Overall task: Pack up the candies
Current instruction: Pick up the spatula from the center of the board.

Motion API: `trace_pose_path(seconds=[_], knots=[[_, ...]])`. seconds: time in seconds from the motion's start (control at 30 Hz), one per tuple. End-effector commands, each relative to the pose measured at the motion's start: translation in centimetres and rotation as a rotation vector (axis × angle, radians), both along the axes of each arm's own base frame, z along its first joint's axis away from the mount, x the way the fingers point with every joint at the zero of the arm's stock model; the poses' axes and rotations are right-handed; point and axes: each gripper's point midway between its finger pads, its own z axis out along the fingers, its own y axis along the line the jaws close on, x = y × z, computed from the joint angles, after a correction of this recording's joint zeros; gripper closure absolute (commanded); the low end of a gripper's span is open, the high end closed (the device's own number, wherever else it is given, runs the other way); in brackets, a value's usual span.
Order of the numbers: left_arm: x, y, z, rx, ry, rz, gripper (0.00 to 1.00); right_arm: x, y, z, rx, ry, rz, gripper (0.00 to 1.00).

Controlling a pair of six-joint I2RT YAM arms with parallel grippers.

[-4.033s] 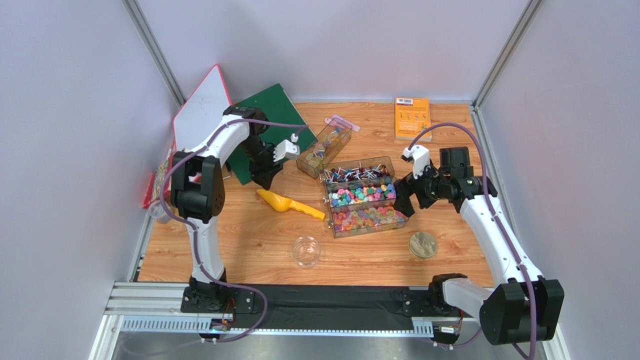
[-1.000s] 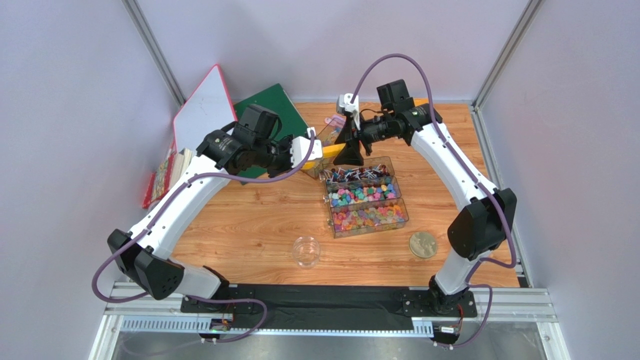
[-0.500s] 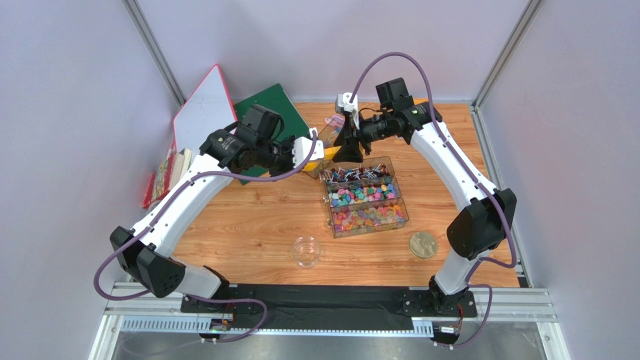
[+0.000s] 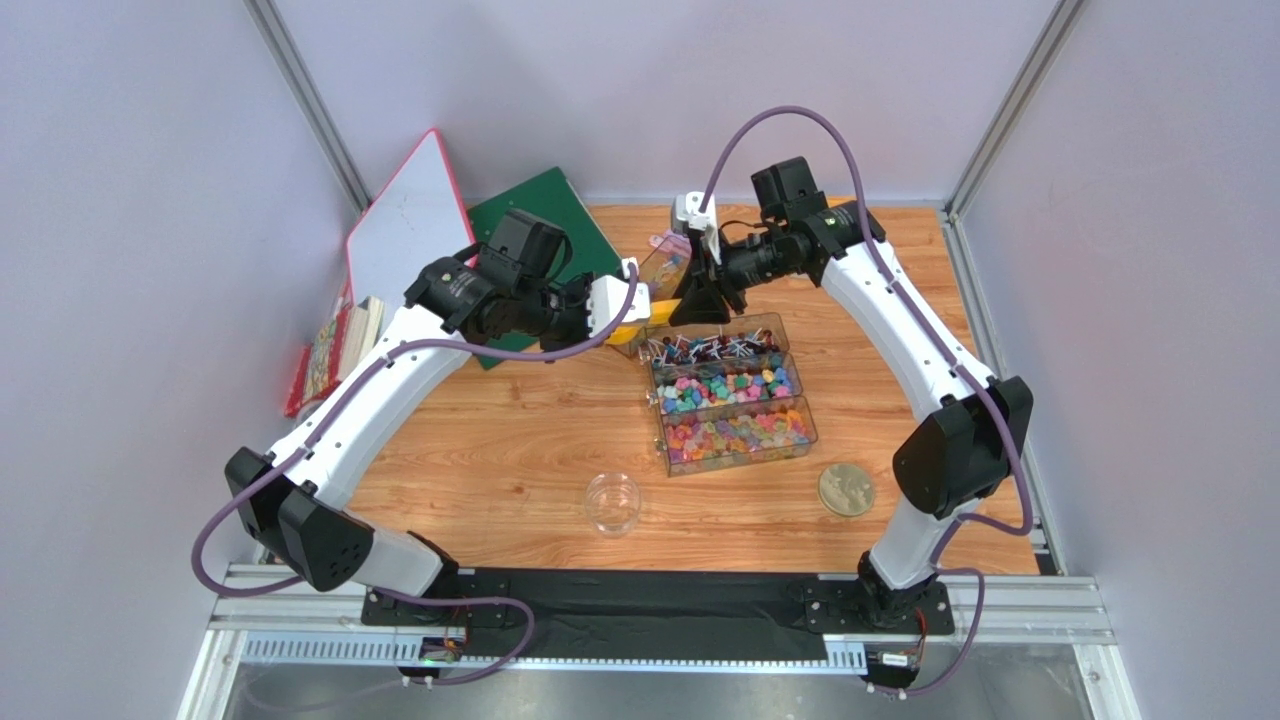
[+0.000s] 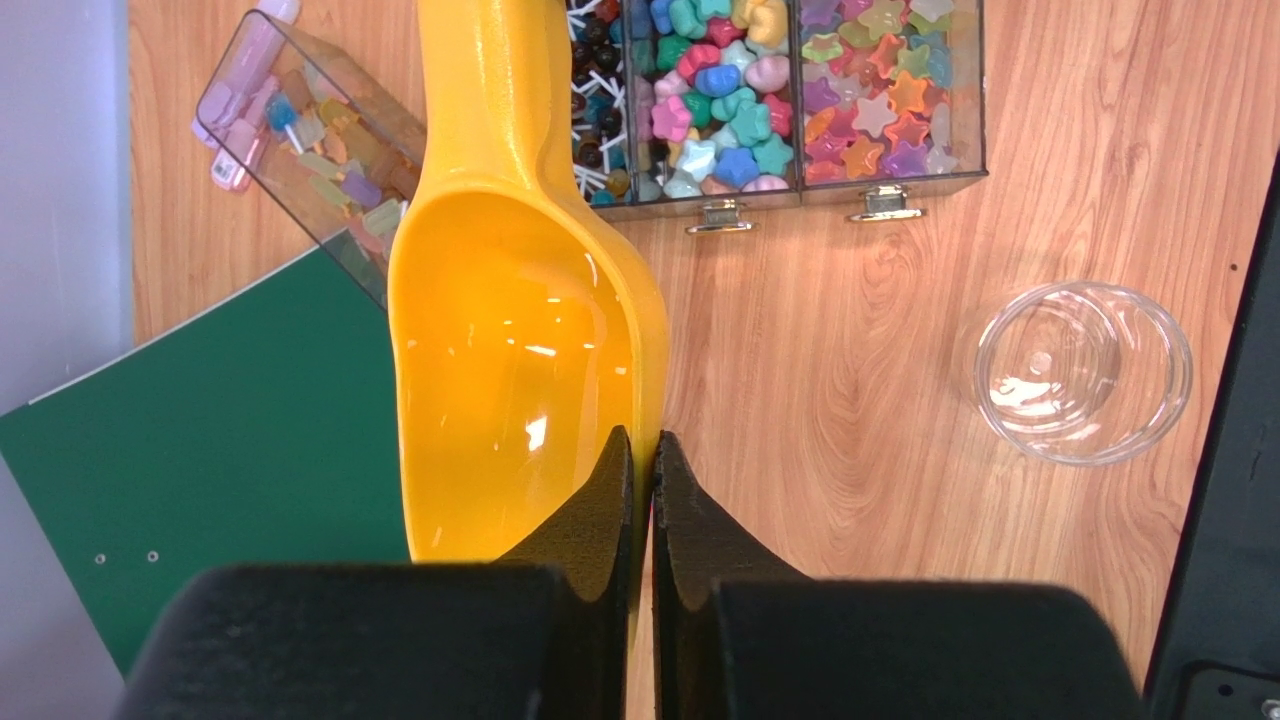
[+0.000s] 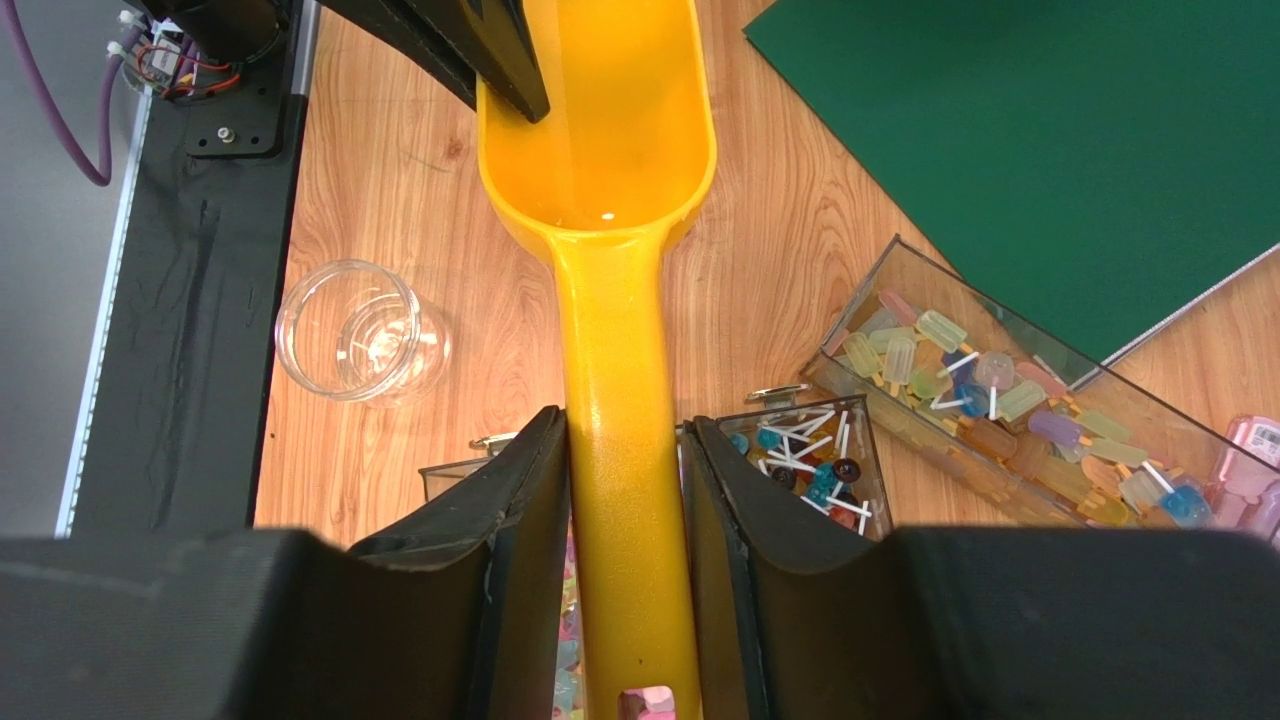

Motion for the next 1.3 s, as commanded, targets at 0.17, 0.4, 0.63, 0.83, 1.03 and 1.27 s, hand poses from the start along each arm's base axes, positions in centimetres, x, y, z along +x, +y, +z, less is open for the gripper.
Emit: trace_pose_path(seconds=[0.17, 0.4, 0.63, 0.83, 1.03, 1.27], knots=[[0.7, -1.1, 2.2, -0.055, -0.058, -0.01, 1.0, 0.1, 0.5, 0.4, 0.005, -0.02, 0.021, 0.58], [0.7, -1.2, 2.2, -0.062, -0.053, -0.01, 1.0, 0.1, 0.7, 0.2, 0.001, -0.014, 0.019, 0.6], [0.7, -1.4, 2.4, -0.072, -0.054, -0.009, 1.0, -0.2, 1.0, -0.2, -0.003, 0.014, 0.021, 0.73], [0.8, -1.5, 2.3, -0.075, -0.052, -0.005, 1.0, -0.4, 1.1, -0.5, -0.001, 0.03, 0.02, 0.7], [1.0, -1.8, 2.5, -0.081, -0.05, -0.006, 1.0, -0.6, 1.3, -0.8, -0.002, 0.039, 0.022, 0.69], [1.4, -1.9, 2.5, -0.085, -0.05, 0.024, 0.9, -0.7, 1.4, -0.6, 0.002, 0.043, 0.02, 1.0]])
